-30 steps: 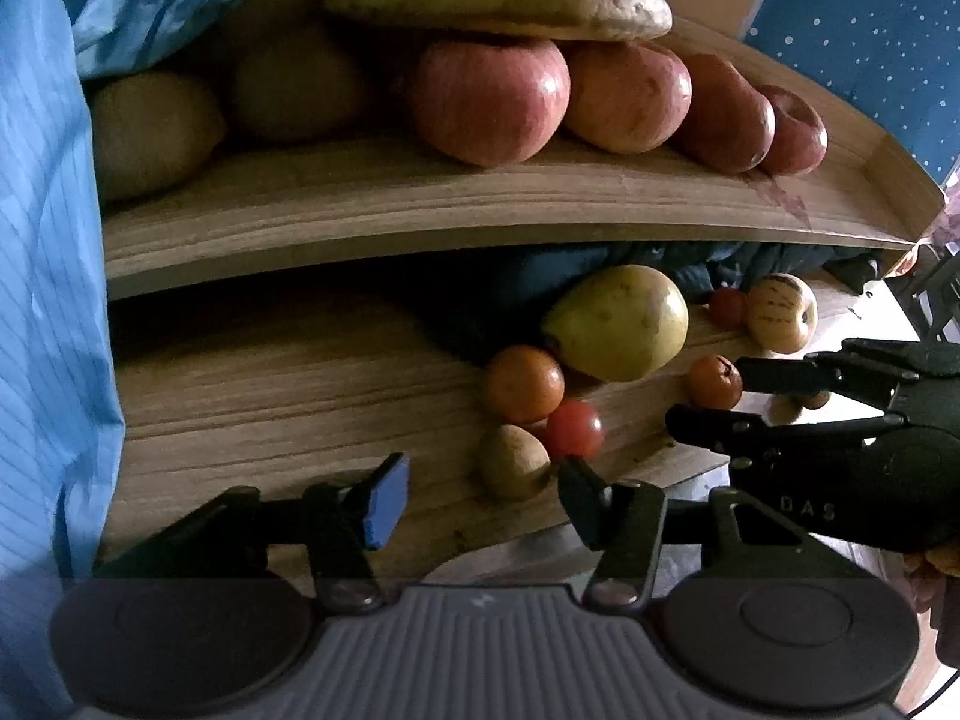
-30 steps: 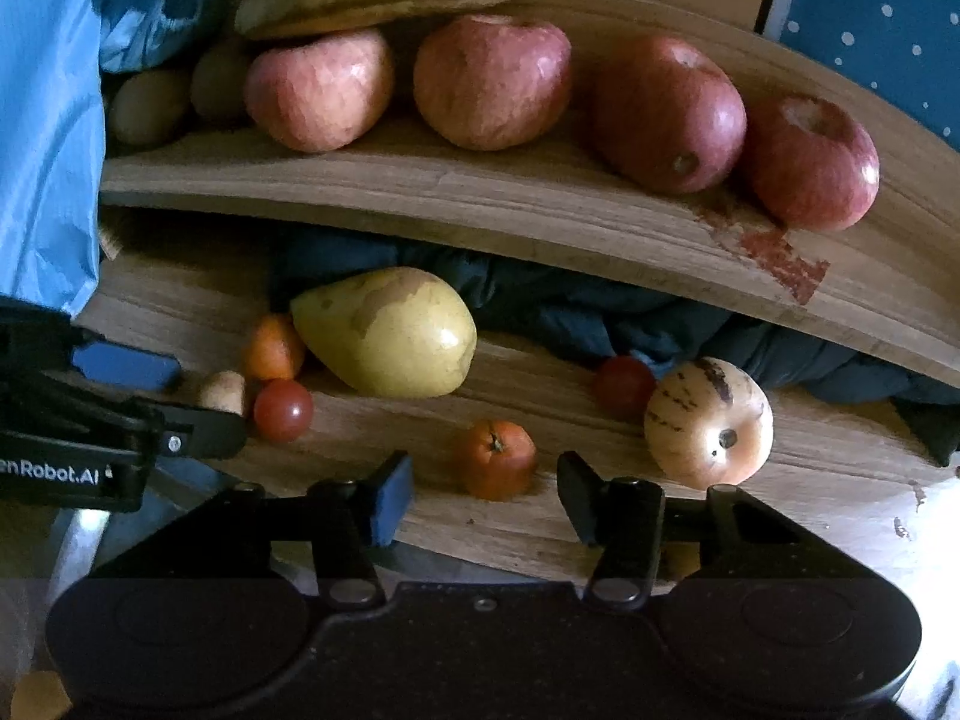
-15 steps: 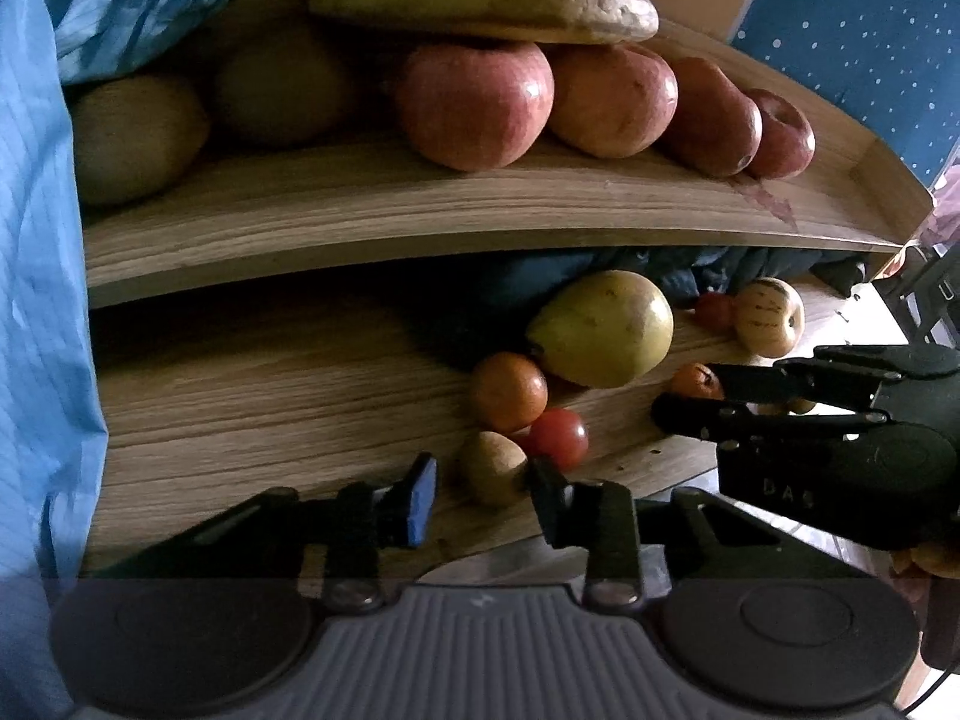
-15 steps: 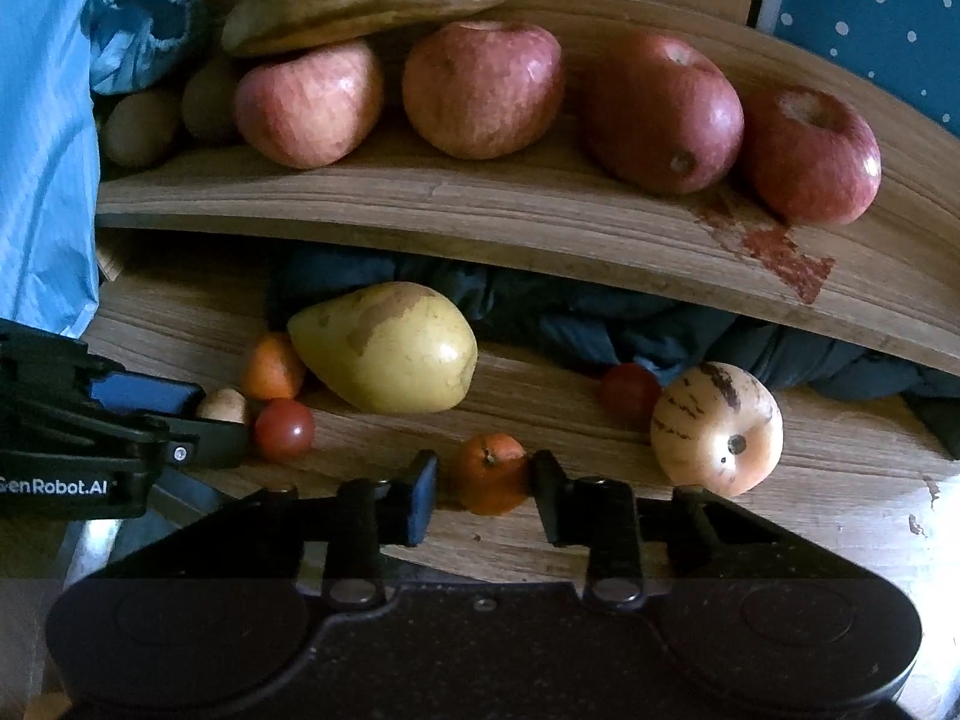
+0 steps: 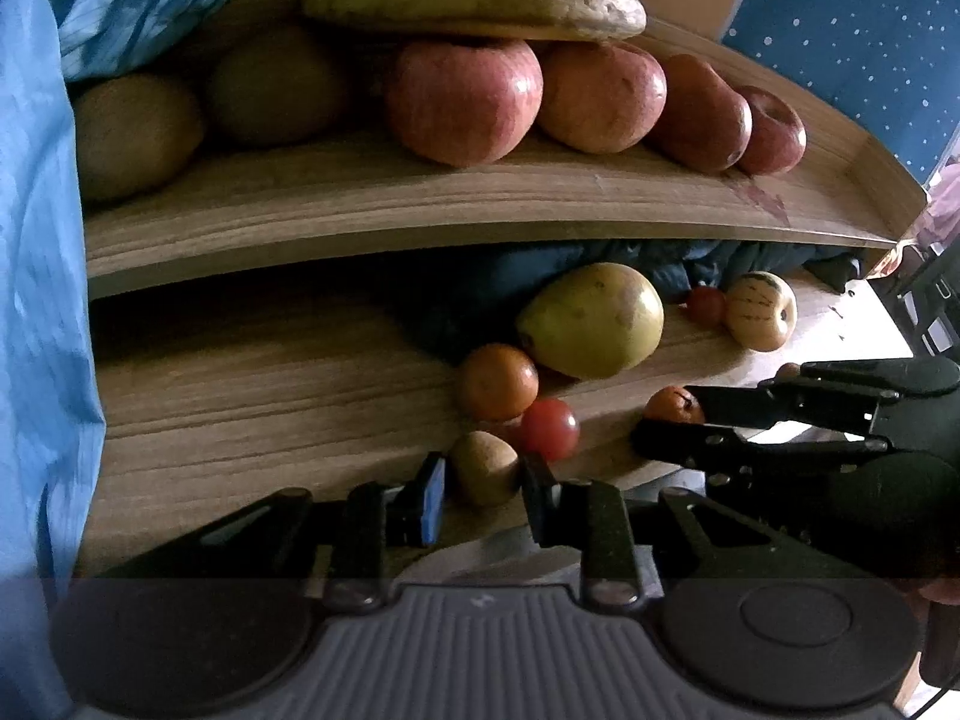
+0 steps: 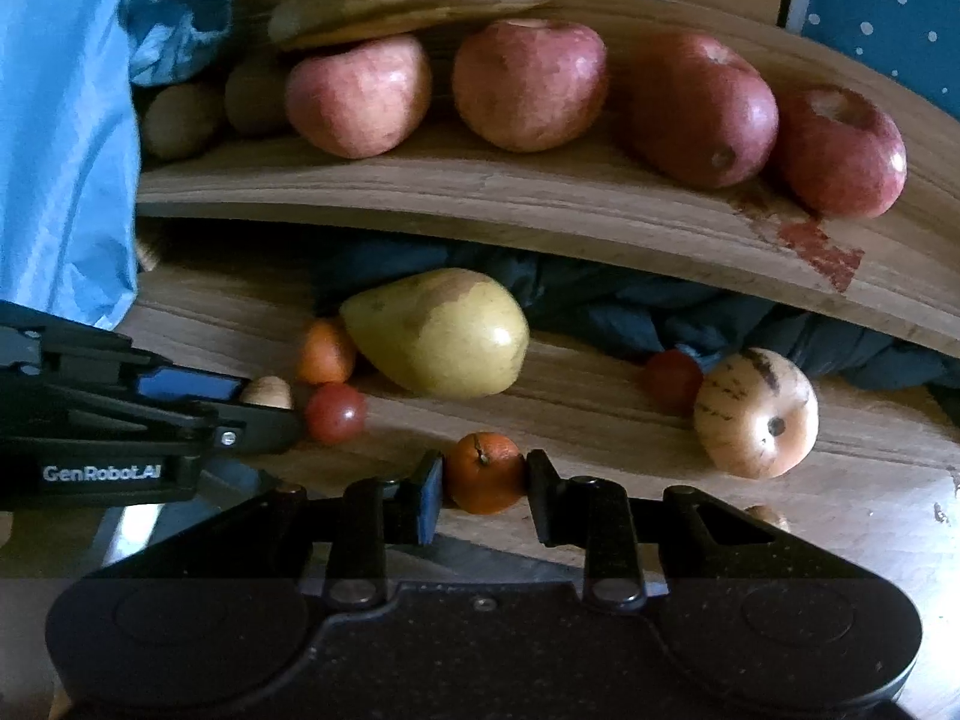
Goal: Organize fruits
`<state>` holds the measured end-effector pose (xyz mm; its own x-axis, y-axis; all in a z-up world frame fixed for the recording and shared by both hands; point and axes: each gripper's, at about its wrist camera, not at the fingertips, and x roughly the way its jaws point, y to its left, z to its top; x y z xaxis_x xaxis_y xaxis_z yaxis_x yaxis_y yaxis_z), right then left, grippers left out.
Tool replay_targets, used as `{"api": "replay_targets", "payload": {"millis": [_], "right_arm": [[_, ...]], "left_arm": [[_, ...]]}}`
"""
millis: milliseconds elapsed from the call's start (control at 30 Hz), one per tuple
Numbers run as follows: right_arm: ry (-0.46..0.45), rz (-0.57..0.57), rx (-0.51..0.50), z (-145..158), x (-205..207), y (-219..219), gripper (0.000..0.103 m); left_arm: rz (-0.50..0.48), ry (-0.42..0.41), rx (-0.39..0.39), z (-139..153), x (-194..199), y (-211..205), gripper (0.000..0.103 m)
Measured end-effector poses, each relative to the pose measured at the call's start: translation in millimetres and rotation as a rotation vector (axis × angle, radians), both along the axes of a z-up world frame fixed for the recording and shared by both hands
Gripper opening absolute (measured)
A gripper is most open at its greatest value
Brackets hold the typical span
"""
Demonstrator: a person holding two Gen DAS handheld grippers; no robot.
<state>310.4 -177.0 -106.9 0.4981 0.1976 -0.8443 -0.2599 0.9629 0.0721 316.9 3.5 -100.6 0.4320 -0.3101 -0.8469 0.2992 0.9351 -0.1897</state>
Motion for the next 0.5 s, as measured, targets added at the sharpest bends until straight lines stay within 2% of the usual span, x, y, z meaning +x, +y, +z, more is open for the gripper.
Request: {"api": "replay_targets", "payload": {"millis": [500], "right_arm": [[-0.049, 0.028, 0.028, 20.2, -24.0, 2.0, 0.031]], "left_arm": [[-0.003, -0.045, -0.009, 18.1, -21.1, -3.3, 0.03]]}}
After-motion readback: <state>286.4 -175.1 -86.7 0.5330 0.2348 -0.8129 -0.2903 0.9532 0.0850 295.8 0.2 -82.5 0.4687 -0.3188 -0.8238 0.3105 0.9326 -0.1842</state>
